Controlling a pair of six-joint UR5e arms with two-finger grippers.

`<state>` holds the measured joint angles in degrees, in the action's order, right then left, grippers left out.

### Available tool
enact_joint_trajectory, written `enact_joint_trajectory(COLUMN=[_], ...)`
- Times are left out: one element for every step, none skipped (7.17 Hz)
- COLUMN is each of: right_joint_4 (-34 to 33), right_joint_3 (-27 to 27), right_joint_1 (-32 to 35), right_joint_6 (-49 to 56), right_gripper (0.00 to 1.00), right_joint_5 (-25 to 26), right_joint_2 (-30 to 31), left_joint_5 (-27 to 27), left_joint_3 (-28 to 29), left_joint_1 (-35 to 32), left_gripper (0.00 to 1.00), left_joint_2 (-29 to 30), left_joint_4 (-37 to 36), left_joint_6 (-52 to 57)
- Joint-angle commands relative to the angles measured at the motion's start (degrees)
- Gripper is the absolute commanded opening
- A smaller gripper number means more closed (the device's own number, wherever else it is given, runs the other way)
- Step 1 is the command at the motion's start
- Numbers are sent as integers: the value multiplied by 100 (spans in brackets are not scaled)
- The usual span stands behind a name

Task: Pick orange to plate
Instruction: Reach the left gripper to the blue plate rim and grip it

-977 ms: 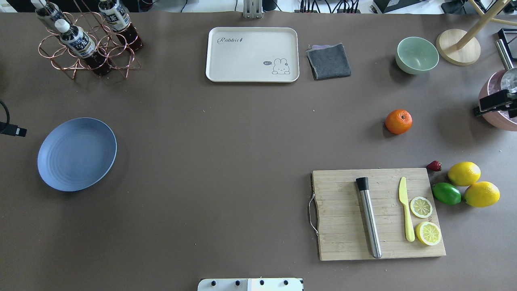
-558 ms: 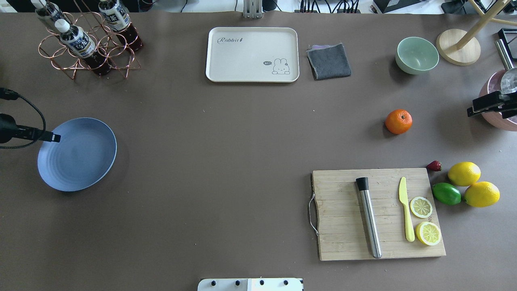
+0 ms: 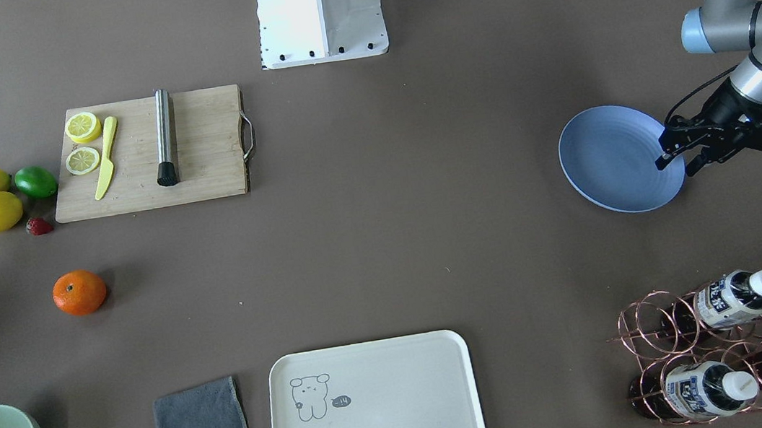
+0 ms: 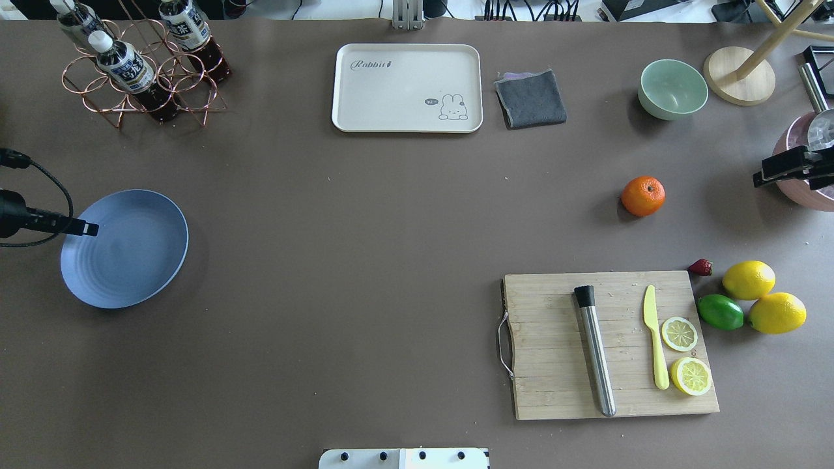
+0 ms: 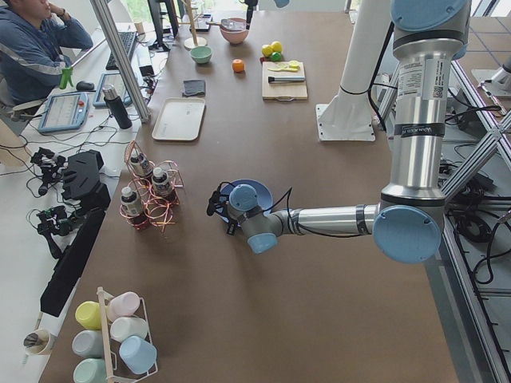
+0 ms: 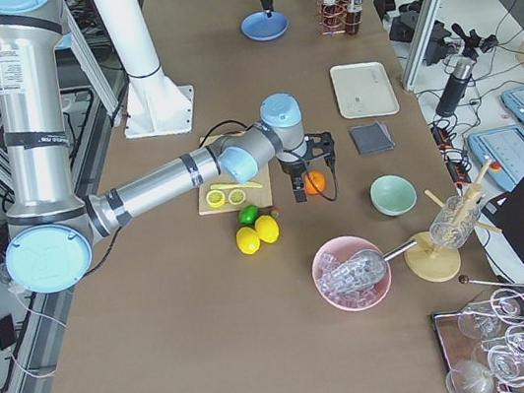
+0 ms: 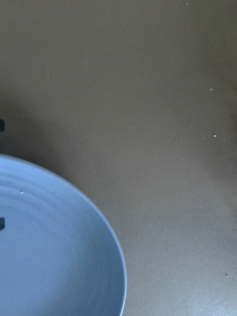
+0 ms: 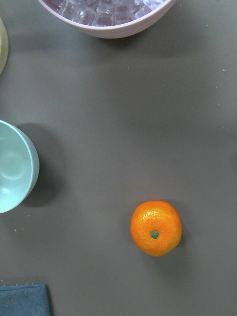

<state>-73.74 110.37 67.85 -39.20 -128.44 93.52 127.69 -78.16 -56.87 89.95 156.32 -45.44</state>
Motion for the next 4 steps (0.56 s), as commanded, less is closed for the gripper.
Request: enact_joint_trajectory(right_joint_4=[0,0,0,0], right_joint_3=[-6,2,2,2], right_joint_1=[0,0,0,0], right_joint_6=[0,0,0,0], right_gripper=[100,100,100,100], right_joint_5=[3,-5,-5,-5], right_joint_2=[0,0,0,0], left_joint_5=[54,106,324,666], left_joint_3=[29,3,-6,-41], left_joint_1=[0,0,-34,-252], left_gripper=[12,0,0,0], left_joint_2=[-12,-12,-4,66], left_joint_4=[13,13,13,-4], left_joint_6=[9,0,-18,-44])
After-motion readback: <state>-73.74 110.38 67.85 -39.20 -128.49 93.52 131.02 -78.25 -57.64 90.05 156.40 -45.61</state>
